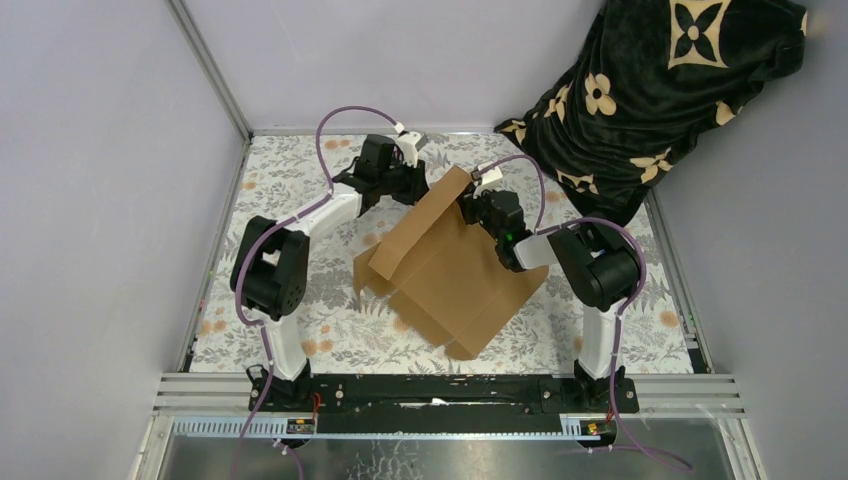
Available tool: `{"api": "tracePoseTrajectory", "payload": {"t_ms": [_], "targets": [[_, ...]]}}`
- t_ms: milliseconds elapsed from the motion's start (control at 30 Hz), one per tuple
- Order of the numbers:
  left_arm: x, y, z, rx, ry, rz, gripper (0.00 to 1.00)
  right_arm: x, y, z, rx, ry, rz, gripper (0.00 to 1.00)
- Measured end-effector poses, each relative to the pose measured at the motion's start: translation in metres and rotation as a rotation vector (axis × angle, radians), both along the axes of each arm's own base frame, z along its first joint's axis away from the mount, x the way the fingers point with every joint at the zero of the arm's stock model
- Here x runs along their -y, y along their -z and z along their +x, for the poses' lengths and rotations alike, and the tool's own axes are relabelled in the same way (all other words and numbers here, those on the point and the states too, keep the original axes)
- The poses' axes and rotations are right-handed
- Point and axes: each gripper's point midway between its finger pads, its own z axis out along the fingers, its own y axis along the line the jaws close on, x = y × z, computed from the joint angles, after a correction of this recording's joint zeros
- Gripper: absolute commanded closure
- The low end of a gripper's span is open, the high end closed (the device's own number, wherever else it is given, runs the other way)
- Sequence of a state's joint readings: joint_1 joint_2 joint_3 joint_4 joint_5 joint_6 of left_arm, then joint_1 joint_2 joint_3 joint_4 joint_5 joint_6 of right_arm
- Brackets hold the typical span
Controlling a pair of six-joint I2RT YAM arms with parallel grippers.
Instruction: Fold the paper box
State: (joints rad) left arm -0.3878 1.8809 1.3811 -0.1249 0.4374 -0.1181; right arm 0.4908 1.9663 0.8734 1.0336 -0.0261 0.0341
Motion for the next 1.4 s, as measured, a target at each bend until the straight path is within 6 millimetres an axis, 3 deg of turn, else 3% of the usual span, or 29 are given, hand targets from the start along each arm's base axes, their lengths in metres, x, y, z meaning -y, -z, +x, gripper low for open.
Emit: {"api": "tracePoseTrajectory", "payload": {"t_ms": [300,500,667,800,933,1100,1233,1333,1400], "targets": [[0.007,-0.001,-0.003,0.008,0.009,-0.036,0.66,-0.003,0.0,0.0,-0.017,0.0,0.07,0.98],[-0.007,-0.002,0.005,0.002,-0.051,0.021,0.63,0.001,0.001,-0.002,-0.062,-0.007,0.018,0.99],[-0.039,-0.013,0.024,0.003,-0.172,0.091,0.62,0.008,-0.01,-0.003,-0.135,-0.016,-0.077,1.0],[-0.065,-0.035,0.035,0.034,-0.275,0.121,0.6,0.014,-0.031,0.003,-0.158,-0.015,-0.132,1.0],[-0.093,-0.067,0.035,0.089,-0.387,0.134,0.58,0.026,-0.039,0.0,-0.191,0.002,-0.171,1.0],[-0.128,-0.092,0.01,0.139,-0.516,0.116,0.57,0.04,-0.027,-0.016,-0.273,0.017,-0.22,1.0],[-0.156,-0.089,-0.002,0.143,-0.61,0.107,0.61,0.053,-0.007,-0.036,-0.331,0.029,-0.252,1.0],[-0.169,-0.071,-0.014,0.123,-0.657,0.104,0.49,0.06,0.001,-0.043,-0.342,0.05,-0.258,1.0],[-0.173,-0.057,-0.025,0.107,-0.667,0.098,0.48,0.062,0.001,-0.045,-0.33,0.064,-0.247,1.0]]}}
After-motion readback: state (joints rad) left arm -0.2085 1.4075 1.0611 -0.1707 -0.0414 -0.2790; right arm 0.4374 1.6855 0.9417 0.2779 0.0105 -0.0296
